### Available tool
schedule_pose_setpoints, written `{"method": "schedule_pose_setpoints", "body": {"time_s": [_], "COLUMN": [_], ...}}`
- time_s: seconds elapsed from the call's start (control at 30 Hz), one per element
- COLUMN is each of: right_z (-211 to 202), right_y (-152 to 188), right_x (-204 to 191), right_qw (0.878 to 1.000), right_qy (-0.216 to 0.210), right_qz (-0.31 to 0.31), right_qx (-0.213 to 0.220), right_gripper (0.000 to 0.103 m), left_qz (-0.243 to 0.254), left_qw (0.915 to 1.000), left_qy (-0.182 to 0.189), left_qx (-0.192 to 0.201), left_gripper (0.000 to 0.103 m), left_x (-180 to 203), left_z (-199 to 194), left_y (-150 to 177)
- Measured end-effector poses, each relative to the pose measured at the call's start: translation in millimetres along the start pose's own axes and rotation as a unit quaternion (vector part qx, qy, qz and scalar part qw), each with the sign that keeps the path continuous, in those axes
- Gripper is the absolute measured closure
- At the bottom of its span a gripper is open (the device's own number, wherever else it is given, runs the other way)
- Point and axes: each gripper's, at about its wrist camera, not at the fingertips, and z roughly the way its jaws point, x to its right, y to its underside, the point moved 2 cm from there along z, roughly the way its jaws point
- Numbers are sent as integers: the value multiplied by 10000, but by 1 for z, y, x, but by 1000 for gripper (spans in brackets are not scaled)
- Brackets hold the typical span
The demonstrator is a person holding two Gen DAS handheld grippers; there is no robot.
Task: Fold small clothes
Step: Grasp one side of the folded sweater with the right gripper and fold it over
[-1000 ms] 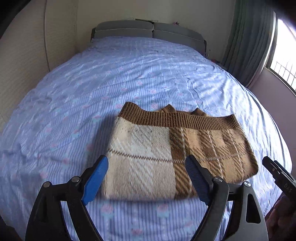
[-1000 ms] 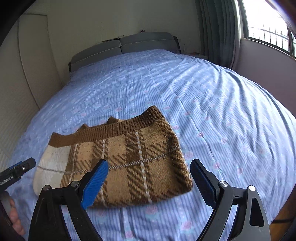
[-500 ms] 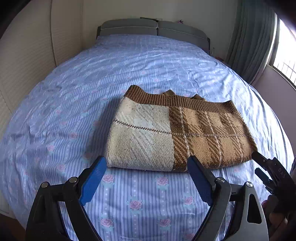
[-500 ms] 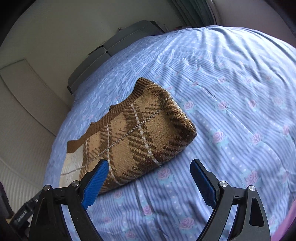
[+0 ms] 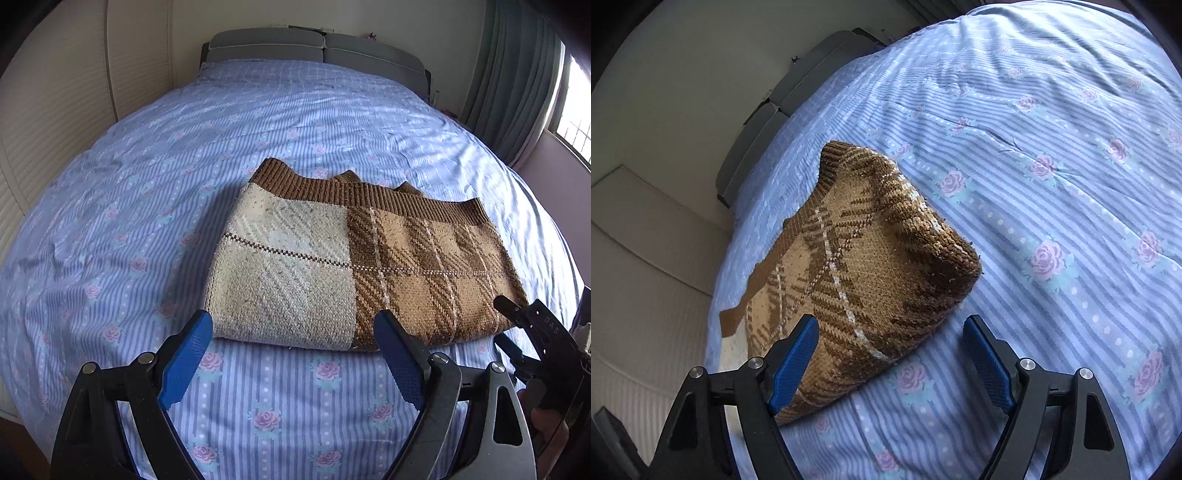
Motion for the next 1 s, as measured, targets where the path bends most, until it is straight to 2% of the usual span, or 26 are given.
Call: {"method": "schedule_pose_setpoints", "body": {"time_s": [0.23,0.33,0.4,0.5,0.67,0.73,0.87,0.93,1.0], "right_z": [21,23,22,13,-8,-18,-29,-31,-33], "right_y": [-14,-19,-22,-24,-23,-22,-11,2,22], "right_x": [-1,-1,1,-1,-37,-63,-125,-160,-196], "right_qw": [9999,9998,9997,9998,9954,9886,9652,9469,9230], "right_qy": [69,86,41,18,495,707,1015,1144,1222], "right_qz": [145,189,231,168,-593,-1061,-2086,-2652,-3272], "right_qx": [-3,33,40,130,573,807,1208,1412,1618], "right_gripper": [28,38,50,64,77,78,80,81,81], "left_qz": [-105,-172,-213,-272,-461,-566,-872,-986,-1108], "left_qw": [9999,9998,9997,9995,9987,9980,9952,9935,9914], "left_qy": [-93,-108,-128,-156,-202,-255,-341,-408,-496], "left_qx": [-51,-71,-50,-19,71,132,300,395,498], "left_gripper": [14,14,14,14,14,14,14,14,14], "left_x": [-6,-10,-14,-21,-42,-55,-91,-108,-128], "left_z": [7,9,8,3,-9,-17,-36,-46,-57], "left_y": [1,-1,-2,-3,-6,-7,-11,-11,-10]}}
